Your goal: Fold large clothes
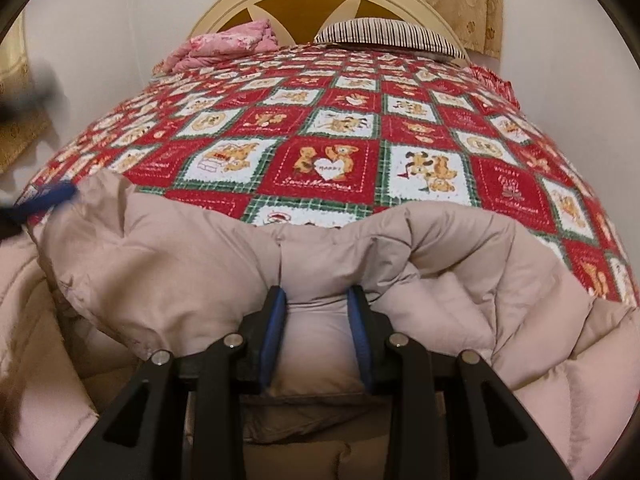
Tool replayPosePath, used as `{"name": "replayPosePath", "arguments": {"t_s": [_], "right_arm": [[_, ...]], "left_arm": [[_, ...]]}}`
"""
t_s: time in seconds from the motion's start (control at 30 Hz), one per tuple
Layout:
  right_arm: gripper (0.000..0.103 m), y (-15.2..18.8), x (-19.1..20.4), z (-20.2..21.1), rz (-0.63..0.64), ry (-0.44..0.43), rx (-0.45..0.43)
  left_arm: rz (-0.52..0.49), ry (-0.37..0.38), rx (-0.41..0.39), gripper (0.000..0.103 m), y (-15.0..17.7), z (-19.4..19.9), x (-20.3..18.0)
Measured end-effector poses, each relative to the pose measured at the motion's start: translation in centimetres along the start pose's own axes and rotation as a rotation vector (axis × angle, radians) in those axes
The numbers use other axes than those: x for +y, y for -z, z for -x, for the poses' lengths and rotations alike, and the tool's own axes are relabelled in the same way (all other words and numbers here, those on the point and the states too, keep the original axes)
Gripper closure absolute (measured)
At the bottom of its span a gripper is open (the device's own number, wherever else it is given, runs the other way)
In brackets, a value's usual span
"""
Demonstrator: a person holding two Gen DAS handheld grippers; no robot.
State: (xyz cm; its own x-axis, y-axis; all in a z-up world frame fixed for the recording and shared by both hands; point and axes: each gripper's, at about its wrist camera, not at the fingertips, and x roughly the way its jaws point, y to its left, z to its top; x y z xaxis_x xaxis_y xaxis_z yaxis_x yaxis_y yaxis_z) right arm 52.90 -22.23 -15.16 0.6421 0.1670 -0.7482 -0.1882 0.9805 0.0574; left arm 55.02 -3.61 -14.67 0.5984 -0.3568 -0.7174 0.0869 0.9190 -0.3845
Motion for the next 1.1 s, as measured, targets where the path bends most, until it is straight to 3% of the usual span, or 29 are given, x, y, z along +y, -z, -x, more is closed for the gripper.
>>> {"name": "replayPosePath", "arguments": {"t_s": [0.07,0.23,0.47,1.1], "right_arm": [[0.067,0.0,-0.2,0.0,-0.014,-0.018,-0.003],[0.067,0.0,-0.8,0.1,-0.057,-0.066,-0.008],[0.067,-0.1,-0.5,-0.1,-0.037,-0.04,0.002],[0.067,-0.2,-0.1,-0.4,-0.011,0.007,0.013]], "left_arm": [[-0.001,-0.013,0.02,0.001,0.6,-1.1,0.5],[-0.105,-0.139,-0.009,0.001,1.6,-2.1,-0.7],[-0.185,-0.277,0.004,0.001,1.8,-3.6,-1.3],[-0.185,-0.296,0.001,0.001,2.0,-3.5,-1.3]]}}
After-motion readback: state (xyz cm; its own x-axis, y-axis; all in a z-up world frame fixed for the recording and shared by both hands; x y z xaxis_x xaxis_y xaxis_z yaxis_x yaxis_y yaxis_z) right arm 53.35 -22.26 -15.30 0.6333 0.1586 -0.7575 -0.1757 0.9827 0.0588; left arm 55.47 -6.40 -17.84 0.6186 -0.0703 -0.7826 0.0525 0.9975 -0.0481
